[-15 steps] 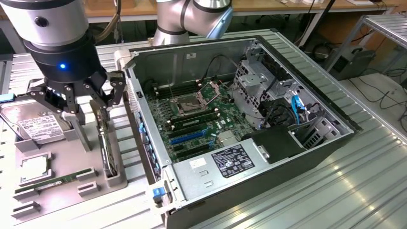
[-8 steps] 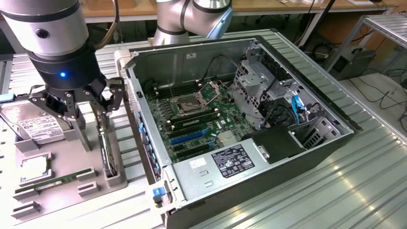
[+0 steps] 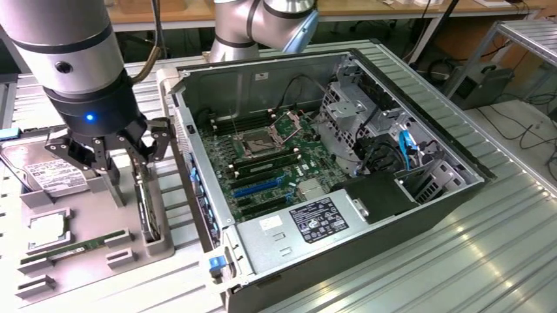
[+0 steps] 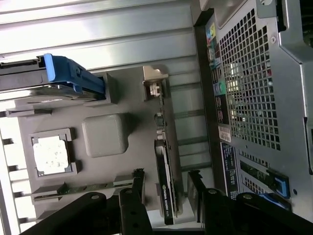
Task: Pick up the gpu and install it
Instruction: 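Pick up the gpu and move the gpu toward the slot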
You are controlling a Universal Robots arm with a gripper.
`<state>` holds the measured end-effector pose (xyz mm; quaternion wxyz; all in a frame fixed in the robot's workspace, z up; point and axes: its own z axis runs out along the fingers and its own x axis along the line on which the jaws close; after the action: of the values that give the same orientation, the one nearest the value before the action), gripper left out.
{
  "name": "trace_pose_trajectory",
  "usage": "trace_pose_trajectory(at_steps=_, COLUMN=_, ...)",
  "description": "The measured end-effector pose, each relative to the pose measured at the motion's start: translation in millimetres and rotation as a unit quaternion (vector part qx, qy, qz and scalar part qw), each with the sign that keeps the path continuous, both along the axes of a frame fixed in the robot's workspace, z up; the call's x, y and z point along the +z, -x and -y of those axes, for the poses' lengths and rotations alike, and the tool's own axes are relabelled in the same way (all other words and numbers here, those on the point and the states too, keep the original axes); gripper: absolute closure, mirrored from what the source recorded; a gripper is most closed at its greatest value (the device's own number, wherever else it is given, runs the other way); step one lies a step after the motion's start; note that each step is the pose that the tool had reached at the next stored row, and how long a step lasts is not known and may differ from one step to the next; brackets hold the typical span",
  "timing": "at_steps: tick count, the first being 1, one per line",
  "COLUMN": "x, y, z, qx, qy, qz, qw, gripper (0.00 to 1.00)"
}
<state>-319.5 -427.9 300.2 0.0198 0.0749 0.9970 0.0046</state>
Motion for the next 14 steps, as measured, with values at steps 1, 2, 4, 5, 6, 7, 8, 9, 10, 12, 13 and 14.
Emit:
trace_pose_trajectory(at_steps=1, x=-2.1, y=0.4, z=0.0, qx=-0.001, qy=0.0000, qz=0.0004, qw=1.0000, gripper=0.52)
trace_pose_trajectory(at_steps=2, x=-3.8, y=0.7, z=0.0, qx=-0.001, qy=0.0000, qz=0.0007, qw=1.0000, gripper=0.52)
trace_pose_trajectory(at_steps=4, x=-7.5, y=1.5, z=0.0, qx=-0.002, qy=0.0000, qz=0.0018, qw=1.0000, gripper=0.52)
trace_pose_trajectory(at_steps=5, x=-9.6, y=2.1, z=0.0, qx=-0.002, qy=0.0000, qz=0.0026, qw=1.0000, gripper=0.52)
trace_pose_trajectory(at_steps=6, x=-13.0, y=3.2, z=0.0, qx=-0.002, qy=0.0000, qz=0.0036, qw=1.0000, gripper=0.52)
trace_pose_trajectory(at_steps=7, x=-14.5, y=3.6, z=0.0, qx=-0.002, qy=0.0000, qz=0.0041, qw=1.0000, gripper=0.52)
trace_pose_trajectory(at_steps=8, x=-16.2, y=4.0, z=0.0, qx=-0.002, qy=0.0000, qz=0.0046, qw=1.0000, gripper=0.52)
trace_pose_trajectory(at_steps=9, x=-17.6, y=4.2, z=0.1, qx=-0.002, qy=0.0000, qz=0.0052, qw=1.0000, gripper=0.52)
trace_pose_trajectory(at_steps=10, x=-19.1, y=4.2, z=0.1, qx=-0.002, qy=0.0000, qz=0.0057, qw=1.0000, gripper=0.52)
trace_pose_trajectory(at_steps=12, x=-22.1, y=4.3, z=0.0, qx=-0.003, qy=0.0000, qz=0.0065, qw=1.0000, gripper=0.52)
trace_pose_trajectory(at_steps=13, x=-23.6, y=4.3, z=0.1, qx=-0.003, qy=0.0000, qz=0.0070, qw=1.0000, gripper=0.52)
trace_pose_trajectory(at_steps=14, x=-25.0, y=4.3, z=0.1, qx=-0.003, qy=0.0000, qz=0.0073, qw=1.0000, gripper=0.52)
